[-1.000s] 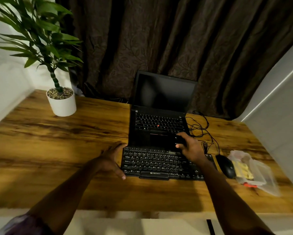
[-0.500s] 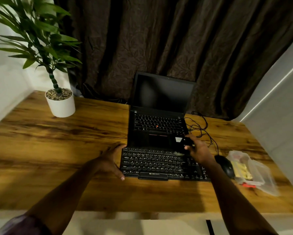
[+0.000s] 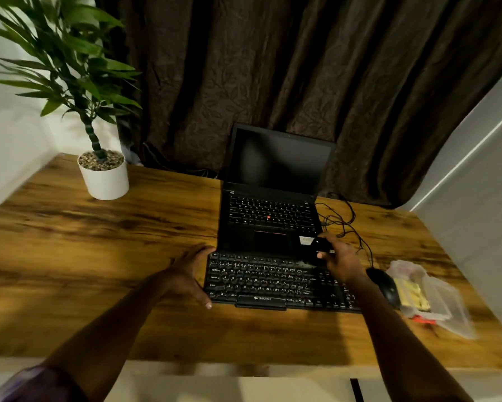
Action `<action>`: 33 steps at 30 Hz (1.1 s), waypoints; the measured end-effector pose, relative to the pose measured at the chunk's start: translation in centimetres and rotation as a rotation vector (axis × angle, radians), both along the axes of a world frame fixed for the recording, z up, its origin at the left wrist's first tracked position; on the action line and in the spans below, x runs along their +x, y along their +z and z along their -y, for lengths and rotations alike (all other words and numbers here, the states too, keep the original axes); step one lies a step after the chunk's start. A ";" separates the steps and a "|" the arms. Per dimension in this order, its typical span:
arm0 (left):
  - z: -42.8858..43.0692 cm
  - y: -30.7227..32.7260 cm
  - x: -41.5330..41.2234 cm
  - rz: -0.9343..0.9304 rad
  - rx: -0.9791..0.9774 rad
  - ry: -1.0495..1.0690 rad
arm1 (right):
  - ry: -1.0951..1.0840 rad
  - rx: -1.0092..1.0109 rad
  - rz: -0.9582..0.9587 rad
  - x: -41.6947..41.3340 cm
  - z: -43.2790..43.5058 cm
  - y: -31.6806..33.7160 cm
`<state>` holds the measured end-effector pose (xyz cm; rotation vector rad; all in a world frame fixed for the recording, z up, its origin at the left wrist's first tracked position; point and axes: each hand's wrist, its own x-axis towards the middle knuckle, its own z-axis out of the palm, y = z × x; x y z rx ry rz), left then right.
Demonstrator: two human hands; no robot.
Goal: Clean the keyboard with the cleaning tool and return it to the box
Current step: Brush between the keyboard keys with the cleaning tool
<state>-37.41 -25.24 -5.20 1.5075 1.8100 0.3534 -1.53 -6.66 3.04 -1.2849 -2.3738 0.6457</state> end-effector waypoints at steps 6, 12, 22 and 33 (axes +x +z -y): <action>0.1 0.0 0.1 0.012 0.019 0.007 | 0.037 -0.004 0.028 -2.3 0.6 -0.4; 0.2 0.2 0.3 0.014 0.023 0.006 | 0.004 -0.045 -0.041 -3.0 1.1 -0.5; 0.3 1.1 0.8 -0.002 0.081 0.005 | -0.011 -0.014 0.041 -1.4 0.2 -0.3; 0.0 0.2 0.2 0.003 0.029 -0.011 | -0.017 -0.036 -0.027 -1.8 0.3 -0.6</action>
